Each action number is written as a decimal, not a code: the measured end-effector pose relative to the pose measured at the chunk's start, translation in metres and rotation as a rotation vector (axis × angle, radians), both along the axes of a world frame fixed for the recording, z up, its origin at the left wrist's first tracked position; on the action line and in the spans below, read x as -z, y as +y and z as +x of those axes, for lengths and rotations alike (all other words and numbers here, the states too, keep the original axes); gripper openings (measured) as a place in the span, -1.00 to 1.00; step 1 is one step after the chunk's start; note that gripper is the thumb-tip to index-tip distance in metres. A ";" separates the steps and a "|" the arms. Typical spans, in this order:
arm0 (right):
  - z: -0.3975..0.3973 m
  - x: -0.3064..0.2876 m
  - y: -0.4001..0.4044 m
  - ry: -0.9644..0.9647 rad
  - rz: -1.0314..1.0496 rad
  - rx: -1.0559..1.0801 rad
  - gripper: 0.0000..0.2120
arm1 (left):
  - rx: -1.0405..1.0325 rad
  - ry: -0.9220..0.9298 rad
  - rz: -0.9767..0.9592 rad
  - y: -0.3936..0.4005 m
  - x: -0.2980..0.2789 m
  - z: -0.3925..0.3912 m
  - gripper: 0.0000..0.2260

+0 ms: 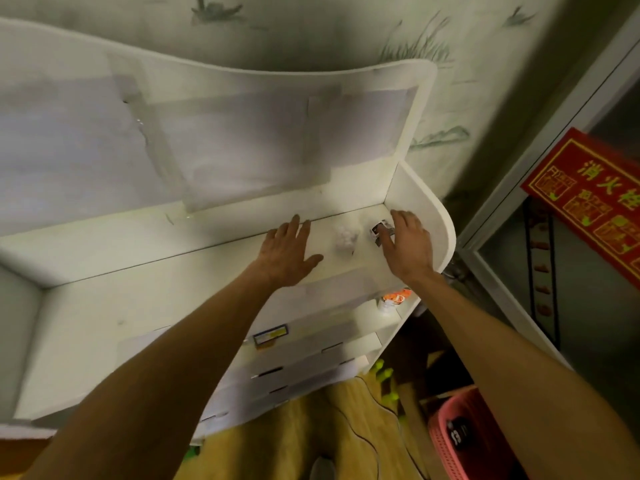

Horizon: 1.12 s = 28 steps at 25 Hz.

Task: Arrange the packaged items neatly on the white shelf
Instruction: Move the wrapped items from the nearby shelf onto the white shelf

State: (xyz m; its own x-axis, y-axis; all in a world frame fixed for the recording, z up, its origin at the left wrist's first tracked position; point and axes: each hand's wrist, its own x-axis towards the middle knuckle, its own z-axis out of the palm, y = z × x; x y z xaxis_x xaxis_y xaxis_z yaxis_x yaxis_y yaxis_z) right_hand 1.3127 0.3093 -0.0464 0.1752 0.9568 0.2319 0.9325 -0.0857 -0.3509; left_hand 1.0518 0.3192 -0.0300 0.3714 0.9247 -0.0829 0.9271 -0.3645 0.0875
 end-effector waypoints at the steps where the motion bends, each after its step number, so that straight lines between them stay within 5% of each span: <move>1: -0.010 -0.005 -0.006 0.002 0.023 -0.007 -0.52 | -0.003 0.021 0.023 -0.005 -0.008 -0.015 -0.24; 13: -0.289 -0.108 -0.087 0.048 0.351 -0.329 -0.54 | -0.123 0.175 0.361 -0.130 -0.121 -0.263 -0.28; 19: -0.485 -0.151 -0.148 0.131 0.421 -0.600 -0.51 | -0.216 0.114 0.548 -0.238 -0.171 -0.428 -0.51; 25: -0.648 -0.162 -0.205 0.256 0.359 -0.828 -0.59 | -0.476 0.121 0.430 -0.338 -0.144 -0.571 -0.44; 28: -0.704 -0.148 -0.233 0.167 0.272 -0.982 -0.57 | -0.566 0.134 0.373 -0.373 -0.131 -0.626 -0.39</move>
State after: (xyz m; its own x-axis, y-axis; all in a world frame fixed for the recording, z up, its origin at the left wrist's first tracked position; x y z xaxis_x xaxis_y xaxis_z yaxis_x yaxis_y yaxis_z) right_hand 0.6085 0.0758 0.1011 -0.6052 0.6142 0.5064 0.4859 0.7890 -0.3761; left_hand 0.4257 -0.0534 0.1008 -0.1676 0.9490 0.2671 0.9777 0.1948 -0.0785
